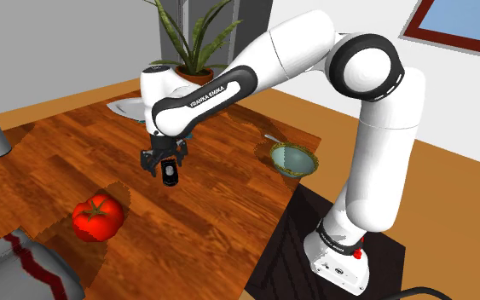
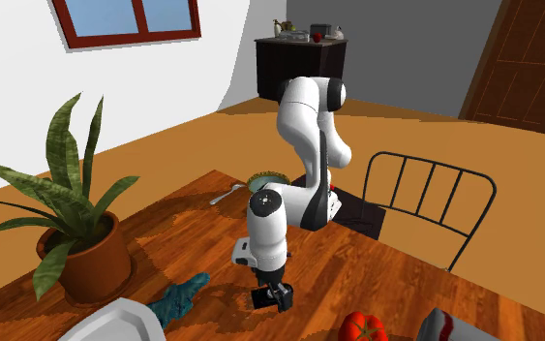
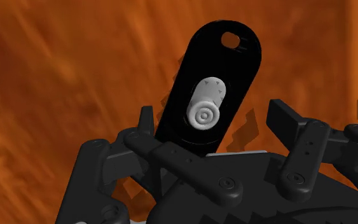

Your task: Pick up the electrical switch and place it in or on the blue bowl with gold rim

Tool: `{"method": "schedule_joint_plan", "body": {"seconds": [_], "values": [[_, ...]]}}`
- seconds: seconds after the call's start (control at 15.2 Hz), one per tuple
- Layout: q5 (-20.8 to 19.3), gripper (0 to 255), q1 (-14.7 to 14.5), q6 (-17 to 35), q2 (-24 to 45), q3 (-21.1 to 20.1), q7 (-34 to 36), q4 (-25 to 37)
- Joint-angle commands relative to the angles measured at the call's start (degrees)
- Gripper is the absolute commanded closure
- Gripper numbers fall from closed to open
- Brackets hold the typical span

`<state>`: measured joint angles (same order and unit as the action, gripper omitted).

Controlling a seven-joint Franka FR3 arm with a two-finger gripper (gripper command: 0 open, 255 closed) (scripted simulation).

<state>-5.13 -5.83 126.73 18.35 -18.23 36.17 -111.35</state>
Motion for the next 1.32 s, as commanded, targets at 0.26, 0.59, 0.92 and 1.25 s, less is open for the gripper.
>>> {"method": "schedule_joint_plan", "body": {"seconds": [0.26, 0.59, 0.92, 1.25], "values": [[0.0, 255, 0.0, -0.01, 0.0, 0.0, 0.0, 0.01], [0.0, 255, 0.0, 0.01, 0.0, 0.0, 0.0, -0.01], [0.84, 255, 0.26, -3.26, -2.05, -0.33, -0.49, 1.32], [1.58, 255, 0.46, -6.62, -3.85, -0.57, -0.9, 2.97]]}}
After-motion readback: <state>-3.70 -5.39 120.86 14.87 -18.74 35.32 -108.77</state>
